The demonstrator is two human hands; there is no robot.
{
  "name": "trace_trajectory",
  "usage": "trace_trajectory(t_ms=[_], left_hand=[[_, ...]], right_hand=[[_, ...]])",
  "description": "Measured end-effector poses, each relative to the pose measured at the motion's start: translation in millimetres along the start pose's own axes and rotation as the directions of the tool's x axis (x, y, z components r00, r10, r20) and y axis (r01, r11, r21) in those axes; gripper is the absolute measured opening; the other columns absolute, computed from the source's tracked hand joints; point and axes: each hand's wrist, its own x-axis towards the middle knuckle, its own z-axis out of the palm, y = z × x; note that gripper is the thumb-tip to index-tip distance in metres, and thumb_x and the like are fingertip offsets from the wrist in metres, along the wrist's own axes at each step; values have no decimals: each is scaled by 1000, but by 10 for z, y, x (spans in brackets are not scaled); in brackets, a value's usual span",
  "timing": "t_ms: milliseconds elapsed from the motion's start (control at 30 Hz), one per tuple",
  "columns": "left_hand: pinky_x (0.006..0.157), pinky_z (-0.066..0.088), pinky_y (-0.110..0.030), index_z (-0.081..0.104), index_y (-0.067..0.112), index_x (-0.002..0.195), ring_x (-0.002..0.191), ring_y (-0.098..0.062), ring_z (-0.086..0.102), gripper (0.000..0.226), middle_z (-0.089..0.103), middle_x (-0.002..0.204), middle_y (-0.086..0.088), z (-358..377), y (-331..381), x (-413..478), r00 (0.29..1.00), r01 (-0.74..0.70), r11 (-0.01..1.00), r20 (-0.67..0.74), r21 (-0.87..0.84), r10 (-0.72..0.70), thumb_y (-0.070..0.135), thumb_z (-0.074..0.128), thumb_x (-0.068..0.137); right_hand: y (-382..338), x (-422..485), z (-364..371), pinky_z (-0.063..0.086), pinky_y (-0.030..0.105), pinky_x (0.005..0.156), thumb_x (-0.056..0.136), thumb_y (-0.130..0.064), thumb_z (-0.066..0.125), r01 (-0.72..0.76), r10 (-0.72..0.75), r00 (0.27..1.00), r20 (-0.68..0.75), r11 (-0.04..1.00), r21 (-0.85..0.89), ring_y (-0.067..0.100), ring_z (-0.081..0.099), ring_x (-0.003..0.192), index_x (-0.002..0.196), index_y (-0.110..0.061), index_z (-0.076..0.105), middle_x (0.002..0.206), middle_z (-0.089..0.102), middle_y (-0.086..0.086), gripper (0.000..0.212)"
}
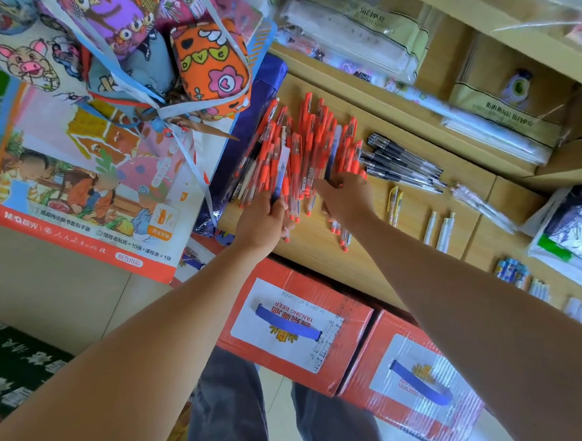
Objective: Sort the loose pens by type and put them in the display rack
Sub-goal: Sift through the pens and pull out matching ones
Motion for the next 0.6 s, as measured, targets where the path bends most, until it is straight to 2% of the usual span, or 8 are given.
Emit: trace_trajectory(t_ms=[100, 200, 267, 333, 400, 500, 600], left_hand=[[46, 40, -16, 61, 3, 97, 50, -5, 53, 26, 61, 72, -5, 67, 163, -19, 996, 71, 988, -37, -137, -77, 16, 39, 102], [51, 40, -23, 70, 20, 99, 57, -11, 50, 21, 59, 71, 0, 174, 287, 6, 990, 86, 992, -107, -97, -96, 27, 50, 98], [50, 36, -23, 70, 18, 104, 58, -15, 46, 20, 56, 72, -3, 266, 374, -2, 982, 146, 974, -97, -171, -164, 31, 59, 94], [51, 35, -23, 69, 11, 106, 55, -13, 43, 25, 57, 71, -3, 364, 450, -47, 973, 222, 935, -5, -276, -233, 31, 61, 93], [49, 31, -23, 71, 10, 95, 51, -12, 38, 19, 58, 71, -4, 458, 495, -114, 969, 246, 909, 73, -335, -236, 26, 60, 93], [47, 29, -21, 68, 11, 86, 47, -9, 36, 17, 56, 64, -2, 564, 537, -189, 971, 237, 920, 71, -312, -226, 24, 60, 94], [42, 32, -16, 67, 10, 87, 40, -6, 40, 18, 53, 48, 6, 685, 610, -265, 982, 185, 954, 85, -235, -169, 23, 58, 95]], right_hand=[[28, -141, -158, 50, 32, 50, 83, -14, 61, -29, 7, 992, 127, 985, 172, 20, 55, 48, 72, -15, 58, 58, 66, 5, 12], [92, -276, -287, 47, 28, 46, 82, -7, 64, -31, -15, 959, 284, 987, 157, 20, 55, 46, 71, -15, 56, 57, 66, 5, 16], [134, -362, -347, 45, 28, 47, 82, -8, 63, -2, -43, 940, 338, 992, 129, 20, 54, 48, 73, -15, 57, 56, 64, 6, 13], [175, -430, -405, 43, 26, 48, 82, -8, 62, 26, -66, 933, 353, 993, 117, 18, 53, 47, 73, -16, 57, 54, 60, 5, 13], [225, -482, -471, 41, 19, 43, 82, -8, 62, 56, -92, 932, 351, 992, 111, 11, 52, 42, 72, -17, 57, 54, 59, 4, 14], [334, -535, -579, 41, 19, 43, 87, -14, 60, 70, -106, 931, 349, 991, 115, 14, 54, 47, 83, -10, 61, 66, 64, 12, 5], [473, -572, -674, 48, 22, 49, 96, -29, 54, 76, -129, 933, 337, 983, 167, 10, 60, 57, 101, -12, 61, 74, 67, -1, 19]])
